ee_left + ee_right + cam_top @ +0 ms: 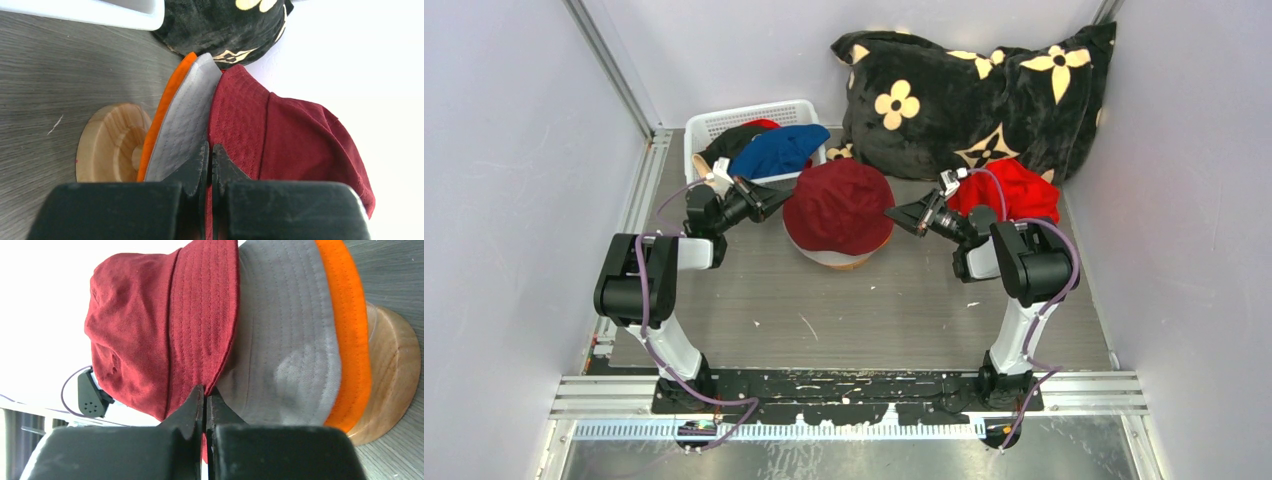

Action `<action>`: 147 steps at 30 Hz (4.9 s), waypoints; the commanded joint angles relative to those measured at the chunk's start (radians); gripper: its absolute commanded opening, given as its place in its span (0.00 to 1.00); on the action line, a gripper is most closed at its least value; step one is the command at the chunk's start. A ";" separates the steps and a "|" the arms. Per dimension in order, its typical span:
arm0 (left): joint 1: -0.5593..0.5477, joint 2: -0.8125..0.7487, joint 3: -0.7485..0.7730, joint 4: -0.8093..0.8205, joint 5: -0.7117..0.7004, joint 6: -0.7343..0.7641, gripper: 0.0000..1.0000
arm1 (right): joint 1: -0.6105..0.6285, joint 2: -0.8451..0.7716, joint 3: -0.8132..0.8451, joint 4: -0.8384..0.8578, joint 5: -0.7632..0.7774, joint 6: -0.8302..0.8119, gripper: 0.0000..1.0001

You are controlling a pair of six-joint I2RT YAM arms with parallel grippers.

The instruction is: Stack the hats

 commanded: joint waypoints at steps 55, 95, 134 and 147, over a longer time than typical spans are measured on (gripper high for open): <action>-0.029 0.048 0.629 -0.892 -0.606 0.777 0.57 | -0.105 -0.502 0.249 -1.143 0.331 -0.792 0.78; -0.083 0.156 0.702 -0.764 -0.571 0.785 0.58 | -0.105 -0.456 0.252 -1.141 0.322 -0.797 0.77; -0.134 0.010 1.634 -1.536 -0.436 0.829 0.00 | -0.105 -0.640 0.193 -1.133 0.282 -0.785 0.77; -0.175 -0.277 1.444 -1.601 -0.273 0.682 0.00 | -0.105 -0.802 0.147 -1.184 0.262 -0.796 0.77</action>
